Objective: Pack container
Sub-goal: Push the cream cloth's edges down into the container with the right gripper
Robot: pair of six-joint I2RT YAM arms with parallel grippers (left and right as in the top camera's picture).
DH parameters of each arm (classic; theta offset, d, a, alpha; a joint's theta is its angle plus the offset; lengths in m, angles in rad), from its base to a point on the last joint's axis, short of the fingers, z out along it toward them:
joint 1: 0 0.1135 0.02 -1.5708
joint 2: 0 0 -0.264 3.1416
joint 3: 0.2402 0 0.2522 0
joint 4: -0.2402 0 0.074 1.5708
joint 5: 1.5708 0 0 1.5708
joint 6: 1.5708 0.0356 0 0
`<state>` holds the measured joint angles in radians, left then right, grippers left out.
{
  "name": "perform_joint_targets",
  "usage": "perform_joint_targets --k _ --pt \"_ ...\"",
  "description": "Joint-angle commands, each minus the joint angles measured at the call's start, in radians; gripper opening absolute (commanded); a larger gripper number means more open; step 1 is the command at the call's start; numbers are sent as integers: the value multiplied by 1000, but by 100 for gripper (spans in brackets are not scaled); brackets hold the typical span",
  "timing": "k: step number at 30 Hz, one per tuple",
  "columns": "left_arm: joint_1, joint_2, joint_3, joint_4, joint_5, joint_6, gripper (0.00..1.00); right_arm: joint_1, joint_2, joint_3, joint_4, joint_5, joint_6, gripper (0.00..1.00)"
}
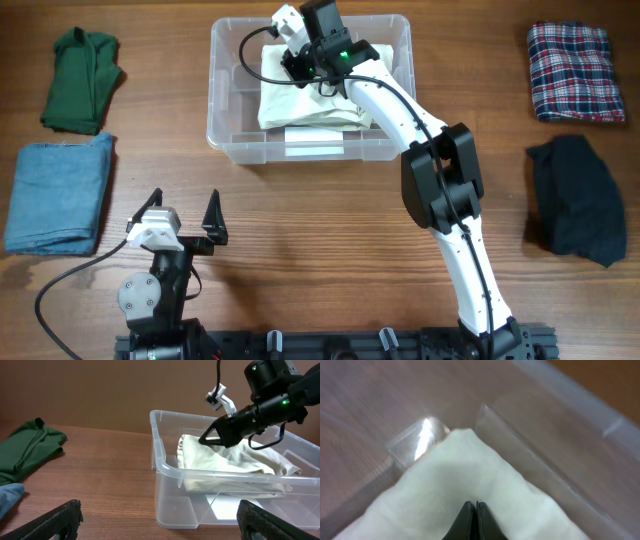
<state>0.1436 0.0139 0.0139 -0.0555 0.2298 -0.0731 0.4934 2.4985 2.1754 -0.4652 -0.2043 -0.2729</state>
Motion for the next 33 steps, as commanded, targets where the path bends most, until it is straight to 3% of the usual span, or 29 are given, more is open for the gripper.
perform_joint_targets --k 1,12,21,33 --pt "5 -7 -8 0 -10 -13 100 -10 -3 -8 -47 41 11 4" --pt "5 -7 -8 0 -10 -13 100 -15 -184 -8 -78 175 12 4" --pt "5 -7 -8 0 -10 -13 100 -98 -181 -8 -146 204 41 4" --pt "5 -7 -8 0 -10 -13 100 -192 -114 -9 -181 72 63 4"
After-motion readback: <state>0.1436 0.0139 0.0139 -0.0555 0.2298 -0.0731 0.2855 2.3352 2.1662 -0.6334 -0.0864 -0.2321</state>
